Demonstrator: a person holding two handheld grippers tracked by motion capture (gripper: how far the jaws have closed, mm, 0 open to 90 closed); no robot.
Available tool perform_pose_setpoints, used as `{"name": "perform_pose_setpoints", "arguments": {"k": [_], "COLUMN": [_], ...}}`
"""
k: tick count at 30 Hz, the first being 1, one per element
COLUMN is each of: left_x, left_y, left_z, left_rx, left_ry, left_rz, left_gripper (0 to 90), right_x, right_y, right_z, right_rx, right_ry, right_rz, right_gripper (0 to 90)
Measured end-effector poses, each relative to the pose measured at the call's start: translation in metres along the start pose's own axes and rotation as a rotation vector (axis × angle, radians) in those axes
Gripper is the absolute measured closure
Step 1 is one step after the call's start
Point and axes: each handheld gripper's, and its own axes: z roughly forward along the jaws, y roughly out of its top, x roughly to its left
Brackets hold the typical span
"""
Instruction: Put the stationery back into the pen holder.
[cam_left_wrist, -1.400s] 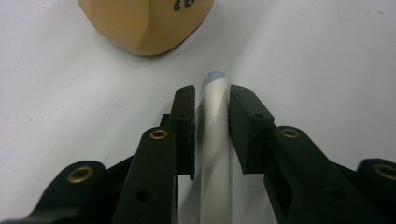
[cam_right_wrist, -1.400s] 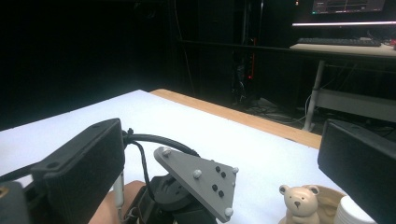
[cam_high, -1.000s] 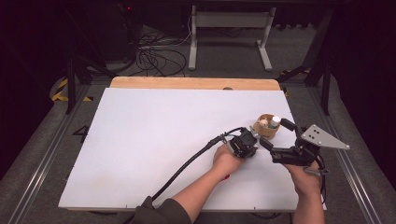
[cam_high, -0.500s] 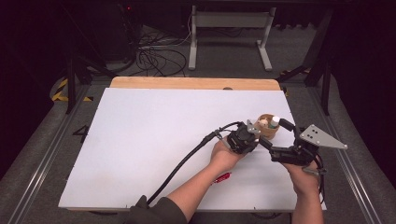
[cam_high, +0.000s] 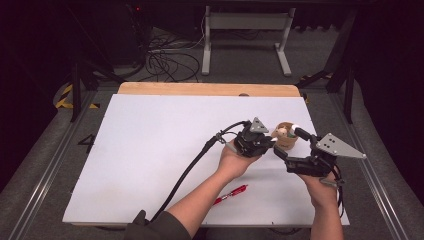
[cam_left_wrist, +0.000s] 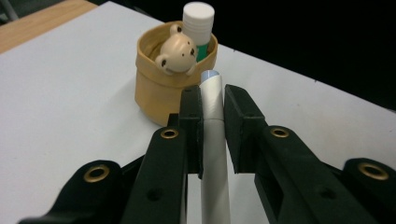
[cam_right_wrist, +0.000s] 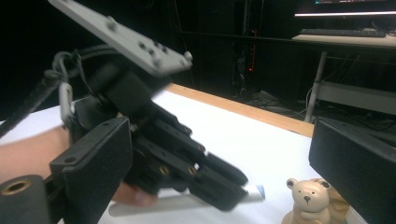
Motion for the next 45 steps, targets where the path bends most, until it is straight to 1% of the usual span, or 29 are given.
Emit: {"name": "perform_pose_setpoints", "arguments": {"k": [5, 10, 15, 16, 17, 20, 24, 27, 29, 31, 32, 33, 34, 40, 45], "left_x": [0.001, 0.002, 0.003, 0.003, 0.003, 0.003, 0.003, 0.003, 0.004, 0.004, 0.004, 0.004, 0.005, 0.005, 0.004], "left_y": [0.003, 0.007, 0.01, 0.01, 0.011, 0.012, 0.014, 0.014, 0.014, 0.013, 0.013, 0.012, 0.012, 0.01, 0.008], "left_z": [-0.013, -0.027, -0.041, -0.043, -0.045, -0.051, -0.058, -0.063, -0.066, -0.069, -0.07, -0.071, -0.072, -0.077, -0.079], "left_rx": [-0.043, -0.085, -0.133, -0.138, -0.14, -0.156, -0.177, -0.198, -0.209, -0.211, -0.215, -0.22, -0.227, -0.253, -0.271], "left_ry": [-0.015, -0.023, -0.043, -0.044, -0.044, -0.049, -0.054, -0.06, -0.063, -0.059, -0.061, -0.061, -0.063, -0.059, -0.059], "left_rz": [-0.009, -0.006, -0.024, -0.024, -0.016, -0.016, -0.013, -0.023, -0.027, -0.025, -0.03, -0.032, -0.033, -0.038, -0.041], "left_gripper": [78.4, 78.4, 78.4, 78.4, 78.4, 78.4, 78.4, 78.4, 78.4, 78.4, 78.4, 78.4, 78.4, 78.4, 78.4], "right_x": [0.001, 0.002, 0.004, 0.005, 0.005, 0.006, 0.008, 0.01, 0.012, 0.014, 0.015, 0.016, 0.017, 0.026, 0.033], "right_y": [-0.001, -0.002, -0.004, -0.004, -0.004, -0.005, -0.006, -0.006, -0.006, -0.006, -0.006, -0.006, -0.006, -0.007, -0.008], "right_z": [0.002, 0.005, 0.01, 0.011, 0.011, 0.013, 0.016, 0.018, 0.019, 0.021, 0.022, 0.023, 0.024, 0.032, 0.039], "right_rx": [0.007, 0.015, 0.026, 0.029, 0.028, 0.031, 0.037, 0.04, 0.043, 0.043, 0.044, 0.044, 0.045, 0.052, 0.046], "right_ry": [-0.004, -0.002, -0.003, -0.004, -0.003, 0.001, 0.006, 0.012, 0.019, 0.03, 0.031, 0.039, 0.048, 0.093, 0.126], "right_rz": [-0.003, 0.003, -0.002, 0.004, 0.004, 0.017, 0.021, 0.023, 0.03, 0.029, 0.028, 0.04, 0.036, 0.053, 0.063], "right_gripper": [8.4, 10.1, 12.4, 13.1, 13.7, 15.2, 16.8, 18.0, 19.2, 19.7, 20.0, 20.5, 21.0, 24.4, 27.8]}}
